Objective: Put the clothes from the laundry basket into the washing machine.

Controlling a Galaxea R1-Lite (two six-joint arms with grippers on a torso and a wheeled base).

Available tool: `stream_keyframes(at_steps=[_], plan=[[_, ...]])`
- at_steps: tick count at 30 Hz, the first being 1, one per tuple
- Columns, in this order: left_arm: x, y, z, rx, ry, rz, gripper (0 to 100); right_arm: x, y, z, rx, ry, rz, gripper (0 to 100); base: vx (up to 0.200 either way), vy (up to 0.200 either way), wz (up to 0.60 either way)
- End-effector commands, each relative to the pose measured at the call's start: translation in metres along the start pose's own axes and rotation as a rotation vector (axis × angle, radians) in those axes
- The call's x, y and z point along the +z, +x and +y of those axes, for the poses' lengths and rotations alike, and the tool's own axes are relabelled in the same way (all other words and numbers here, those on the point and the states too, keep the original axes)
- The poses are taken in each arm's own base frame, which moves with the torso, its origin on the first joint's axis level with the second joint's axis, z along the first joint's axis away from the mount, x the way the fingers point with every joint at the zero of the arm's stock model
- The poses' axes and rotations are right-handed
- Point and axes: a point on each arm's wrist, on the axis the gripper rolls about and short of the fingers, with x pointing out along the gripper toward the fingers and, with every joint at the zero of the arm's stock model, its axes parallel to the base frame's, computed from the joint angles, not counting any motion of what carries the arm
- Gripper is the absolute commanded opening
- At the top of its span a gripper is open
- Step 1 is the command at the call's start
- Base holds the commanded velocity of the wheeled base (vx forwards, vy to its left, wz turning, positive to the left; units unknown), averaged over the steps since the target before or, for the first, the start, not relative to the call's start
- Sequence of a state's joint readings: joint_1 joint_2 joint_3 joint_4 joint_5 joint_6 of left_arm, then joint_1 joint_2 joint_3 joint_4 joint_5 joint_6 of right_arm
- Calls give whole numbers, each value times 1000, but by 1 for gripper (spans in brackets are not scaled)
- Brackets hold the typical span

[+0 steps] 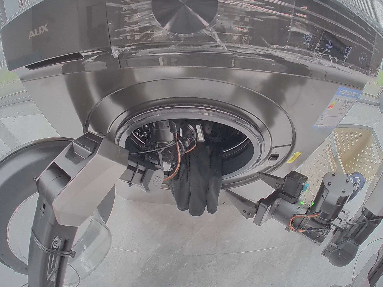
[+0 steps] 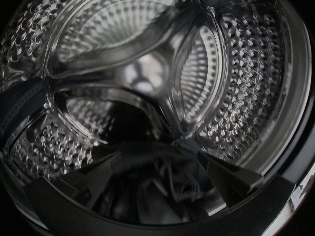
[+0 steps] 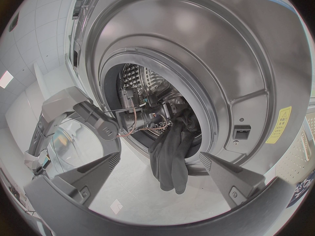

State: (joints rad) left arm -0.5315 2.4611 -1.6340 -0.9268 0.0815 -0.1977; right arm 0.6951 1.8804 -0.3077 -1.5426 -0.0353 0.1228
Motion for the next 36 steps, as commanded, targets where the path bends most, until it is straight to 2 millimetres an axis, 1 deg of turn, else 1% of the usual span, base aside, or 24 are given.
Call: stream_keyframes(at_steps=[1,2,3,5,8,9,10,11,13,15,16,17,21,25,28,30,31,32,33,36], plan=[[14,-45,-22,-34,-3,137,100,-1,0,0,1,0,2,100,0,0,0],[12,-54,-24,-41,0,180,100,-1,1,0,-1,0,5,100,0,0,0],[12,-54,-24,-41,0,180,100,-1,1,0,-1,0,5,100,0,0,0],[0,-77,-23,-35,15,293,100,-1,1,0,1,0,4,100,0,0,0],[-12,-89,-20,-28,27,369,100,-1,1,1,2,0,4,100,0,0,0],[-12,-89,-20,-28,27,369,100,-1,1,1,2,0,4,100,0,0,0],[-18,-94,-18,-36,27,401,100,-3,2,1,2,0,8,100,0,0,0],[-18,-94,-18,-36,27,401,100,-3,2,1,2,0,8,100,0,0,0],[-29,-100,-17,-43,28,440,100,-3,2,0,0,0,8,100,0,0,0],[-31,-99,-17,-43,30,443,100,-3,2,0,-6,0,7,100,0,0,0],[-37,-96,-13,-37,36,449,100,-3,2,0,-26,-1,5,100,0,0,0],[-40,-93,-12,-32,36,449,0,-2,2,1,-28,-1,3,100,0,0,0],[-45,-88,-10,-31,38,449,0,-2,2,2,-25,-1,2,100,0,0,0],[-46,-84,-11,-35,35,433,0,-2,2,2,-25,-1,0,100,0,0,0],[-46,-74,-12,-39,29,390,0,-1,3,2,-26,0,-6,100,0,0,0],[-39,-63,-13,-39,23,334,0,0,3,2,-25,0,-9,100,0,0,0],[-39,-63,-13,-39,23,334,0,0,3,2,-25,0,-9,100,0,0,0],[-24,-51,-8,-32,13,255,0,1,4,2,-26,0,-14,100,0,0,0],[-16,-44,-6,-29,10,203,0,1,5,2,-28,0,-15,100,0,0,0],[-1,-24,-3,-17,0,66,0,1,5,2,-27,0,-17,100,0,0,0]])
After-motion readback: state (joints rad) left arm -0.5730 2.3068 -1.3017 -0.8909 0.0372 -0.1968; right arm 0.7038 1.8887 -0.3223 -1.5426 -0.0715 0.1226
